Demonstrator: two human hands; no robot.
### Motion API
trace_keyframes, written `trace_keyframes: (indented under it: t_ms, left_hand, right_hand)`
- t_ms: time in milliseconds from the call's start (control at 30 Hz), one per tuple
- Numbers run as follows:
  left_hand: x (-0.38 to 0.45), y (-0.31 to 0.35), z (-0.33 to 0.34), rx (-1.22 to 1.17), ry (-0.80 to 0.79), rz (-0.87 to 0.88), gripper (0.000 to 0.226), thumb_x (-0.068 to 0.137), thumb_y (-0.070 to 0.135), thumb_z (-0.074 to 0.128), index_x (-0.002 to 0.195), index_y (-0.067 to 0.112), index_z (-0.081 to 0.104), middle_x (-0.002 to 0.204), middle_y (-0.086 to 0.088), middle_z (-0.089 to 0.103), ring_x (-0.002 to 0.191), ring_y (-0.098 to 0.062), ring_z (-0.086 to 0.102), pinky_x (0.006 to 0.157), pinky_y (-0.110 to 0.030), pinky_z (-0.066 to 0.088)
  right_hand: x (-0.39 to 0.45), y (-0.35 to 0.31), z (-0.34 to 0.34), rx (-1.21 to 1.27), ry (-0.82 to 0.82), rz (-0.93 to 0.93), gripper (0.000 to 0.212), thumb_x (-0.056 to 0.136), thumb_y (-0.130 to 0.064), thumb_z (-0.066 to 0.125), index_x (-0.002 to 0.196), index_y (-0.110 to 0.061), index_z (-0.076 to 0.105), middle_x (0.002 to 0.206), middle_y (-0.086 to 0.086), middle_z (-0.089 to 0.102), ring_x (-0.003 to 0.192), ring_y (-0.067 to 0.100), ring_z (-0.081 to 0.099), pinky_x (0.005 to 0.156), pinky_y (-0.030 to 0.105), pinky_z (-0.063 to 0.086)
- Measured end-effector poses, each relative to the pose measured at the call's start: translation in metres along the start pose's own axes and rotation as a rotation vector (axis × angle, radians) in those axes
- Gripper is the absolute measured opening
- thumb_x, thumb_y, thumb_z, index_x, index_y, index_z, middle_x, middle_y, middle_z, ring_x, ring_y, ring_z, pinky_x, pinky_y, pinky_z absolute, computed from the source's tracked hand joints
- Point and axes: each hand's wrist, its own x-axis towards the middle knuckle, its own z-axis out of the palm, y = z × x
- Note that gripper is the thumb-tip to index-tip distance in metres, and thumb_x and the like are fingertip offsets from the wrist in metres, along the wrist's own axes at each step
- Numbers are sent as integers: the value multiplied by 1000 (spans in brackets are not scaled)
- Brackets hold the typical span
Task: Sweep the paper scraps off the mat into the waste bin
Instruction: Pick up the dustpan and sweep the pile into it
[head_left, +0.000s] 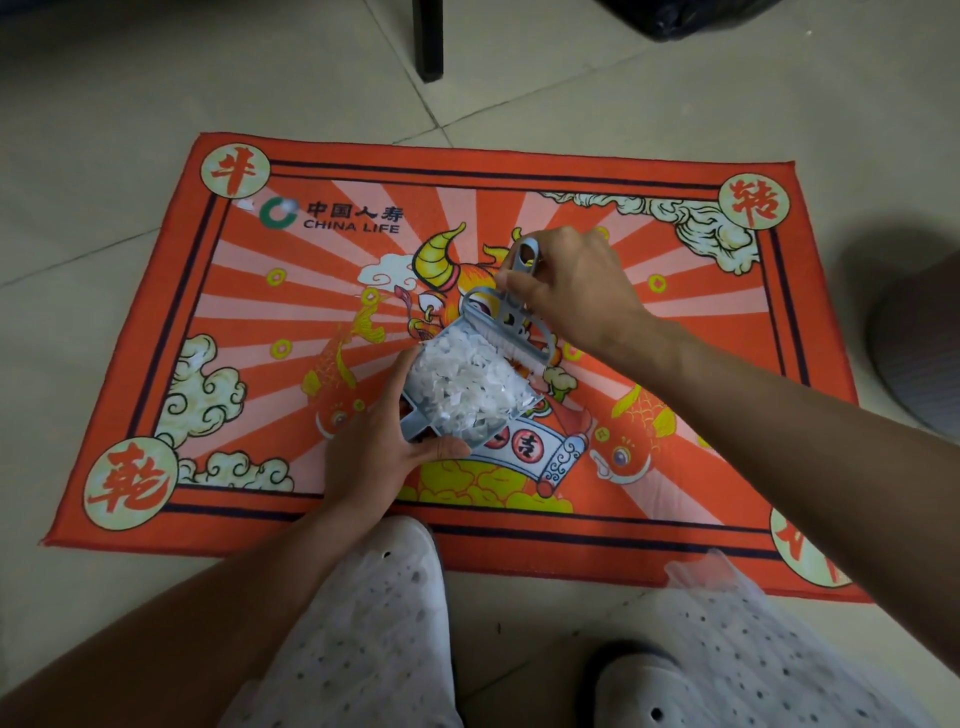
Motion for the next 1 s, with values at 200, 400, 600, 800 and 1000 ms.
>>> trace_keyframes:
  t_ms: [200,400,600,800,1000]
  left_hand:
    - [1,0,-4,-33,-42,-9,116,52,75,66,152,42,19,145,3,52,86,-22,68,63,-42,55]
    - [-2,4,-3,-5,-33,-12,117,52,78,62,153,40,18,147,4,49,90,-24,68,63,-41,55]
    - [-4,4,0,31,6,-37,117,52,78,64,153,39,20,143,4,53,96,-28,67,59,-31,48]
    - [-5,4,4,44,36,-42,116,52,73,66,154,35,22,143,1,53,105,-28,64,51,-22,35]
    - [-6,4,8,-59,54,-28,114,55,64,75,153,35,25,151,6,43,120,-23,57,71,-32,50]
  right_hand:
    - [2,3,-4,15,-35,-48,27,90,-34,62,77,-10,65,66,7,62,63,29,54,59,33,43]
    - [-2,15,6,58,-13,21,31,88,-42,62,83,-13,67,70,5,64,65,24,57,72,36,46]
    - [-1,19,11,126,19,75,30,85,-43,63,82,-14,68,70,5,65,64,22,60,59,37,50]
    - [-3,16,9,144,20,75,26,87,-38,66,81,-12,68,66,4,63,60,21,57,53,29,42]
    - [0,19,9,161,19,73,26,85,-41,65,80,-15,68,69,5,65,64,22,62,62,38,52]
